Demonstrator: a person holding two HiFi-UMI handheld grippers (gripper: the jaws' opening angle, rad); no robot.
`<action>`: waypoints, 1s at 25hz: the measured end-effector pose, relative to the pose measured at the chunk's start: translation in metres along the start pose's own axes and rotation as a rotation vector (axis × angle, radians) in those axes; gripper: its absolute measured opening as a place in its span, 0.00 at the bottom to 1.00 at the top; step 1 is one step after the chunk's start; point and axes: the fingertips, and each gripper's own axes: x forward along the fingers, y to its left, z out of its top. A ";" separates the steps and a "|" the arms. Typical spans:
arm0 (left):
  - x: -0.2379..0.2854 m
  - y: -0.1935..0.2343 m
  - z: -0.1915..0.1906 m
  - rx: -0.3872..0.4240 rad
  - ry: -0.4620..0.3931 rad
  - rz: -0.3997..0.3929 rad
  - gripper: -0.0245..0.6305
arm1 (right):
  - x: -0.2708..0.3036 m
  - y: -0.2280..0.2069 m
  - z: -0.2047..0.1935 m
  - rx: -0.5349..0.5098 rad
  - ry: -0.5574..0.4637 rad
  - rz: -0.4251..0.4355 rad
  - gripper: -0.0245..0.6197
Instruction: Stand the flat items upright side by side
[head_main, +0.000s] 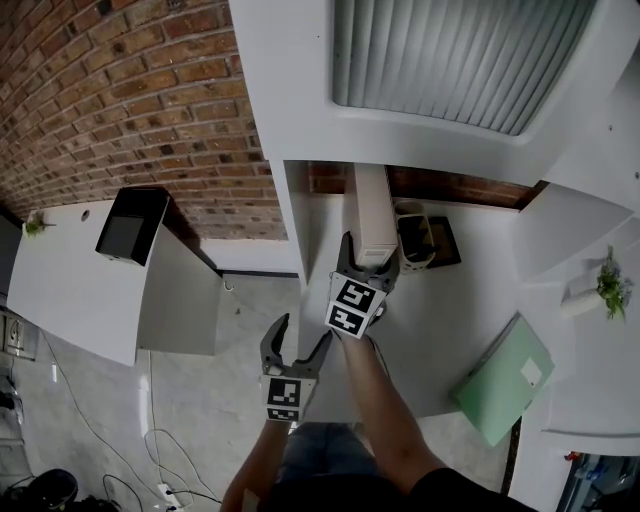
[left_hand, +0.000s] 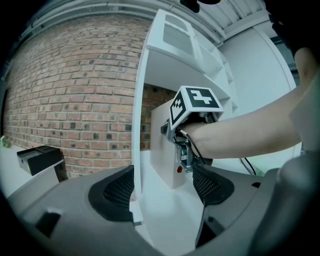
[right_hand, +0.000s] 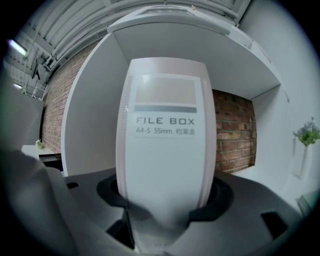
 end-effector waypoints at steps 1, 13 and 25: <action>-0.001 0.000 0.001 -0.001 -0.002 0.002 0.57 | -0.001 0.000 0.000 -0.003 0.004 0.001 0.49; -0.011 -0.007 0.005 0.006 -0.017 -0.003 0.56 | -0.020 0.003 0.011 0.032 -0.016 0.065 0.59; -0.056 -0.019 0.008 0.033 -0.031 -0.032 0.57 | -0.100 -0.015 0.013 0.083 -0.031 0.074 0.60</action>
